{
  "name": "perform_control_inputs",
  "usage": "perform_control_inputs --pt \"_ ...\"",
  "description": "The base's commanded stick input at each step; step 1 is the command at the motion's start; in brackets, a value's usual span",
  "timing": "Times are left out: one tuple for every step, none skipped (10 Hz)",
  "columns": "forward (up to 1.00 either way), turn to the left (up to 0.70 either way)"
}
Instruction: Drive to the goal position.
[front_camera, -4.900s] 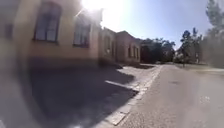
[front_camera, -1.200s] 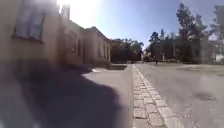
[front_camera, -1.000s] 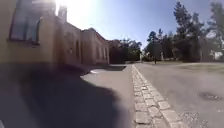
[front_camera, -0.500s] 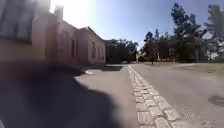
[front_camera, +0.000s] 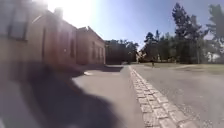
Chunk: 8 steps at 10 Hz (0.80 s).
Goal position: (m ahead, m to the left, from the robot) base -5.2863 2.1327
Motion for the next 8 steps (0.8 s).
perform_control_inputs --pt "0.70 0.00" --pt "0.70 0.00" --pt "0.70 0.00" --pt "0.70 0.00" --pt "0.70 0.00" --pt "0.70 0.00" --pt "0.70 0.00" --pt "0.70 0.00"
